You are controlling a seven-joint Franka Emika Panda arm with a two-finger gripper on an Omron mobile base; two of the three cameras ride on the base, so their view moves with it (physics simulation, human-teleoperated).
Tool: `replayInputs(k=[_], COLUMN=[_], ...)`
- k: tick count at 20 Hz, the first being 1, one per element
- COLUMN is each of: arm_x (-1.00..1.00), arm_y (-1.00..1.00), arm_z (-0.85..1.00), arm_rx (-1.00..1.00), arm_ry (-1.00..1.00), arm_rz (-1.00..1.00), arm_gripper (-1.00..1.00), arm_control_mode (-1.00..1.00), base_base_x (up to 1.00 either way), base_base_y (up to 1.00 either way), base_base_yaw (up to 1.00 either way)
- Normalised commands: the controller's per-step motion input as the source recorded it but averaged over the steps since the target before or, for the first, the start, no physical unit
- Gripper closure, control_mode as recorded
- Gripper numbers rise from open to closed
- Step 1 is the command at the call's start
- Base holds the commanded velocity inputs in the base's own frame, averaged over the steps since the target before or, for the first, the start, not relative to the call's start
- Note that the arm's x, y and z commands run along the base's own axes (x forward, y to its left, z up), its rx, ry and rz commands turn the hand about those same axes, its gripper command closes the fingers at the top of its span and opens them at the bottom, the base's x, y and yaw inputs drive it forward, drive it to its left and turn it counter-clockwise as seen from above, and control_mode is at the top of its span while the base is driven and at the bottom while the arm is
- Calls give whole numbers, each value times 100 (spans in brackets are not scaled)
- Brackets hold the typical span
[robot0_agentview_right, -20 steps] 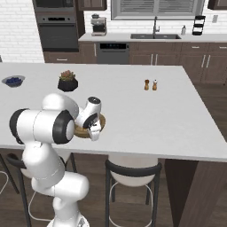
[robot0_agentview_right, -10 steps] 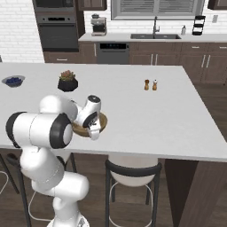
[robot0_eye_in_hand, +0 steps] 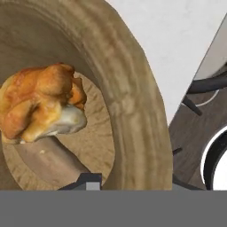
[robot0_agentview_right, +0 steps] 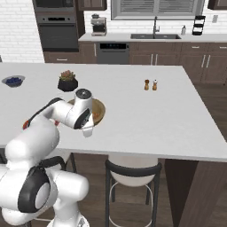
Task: Pick the chicken drumstick and sweet potato from their plates and place them in the bowl. Then put the bowl in the fridge.
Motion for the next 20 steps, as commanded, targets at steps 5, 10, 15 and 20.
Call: replayInputs(k=[5,10,15,20], arm_x=[-69,-88,0,0], arm_y=[-18,-32,0,0], arm_z=[7,19,0,0], arm_rx=[0,2,0,0], arm_ry=[-1,-9,0,0], arm_rz=[-25,-12,0,0], arm_gripper=[100,100,100,100], arm_control_mode=[-100,-100,100,100], base_base_x=[0,0,-81,-5], base_base_y=[0,0,-79,-100], base_base_yaw=[0,0,-36,-61])
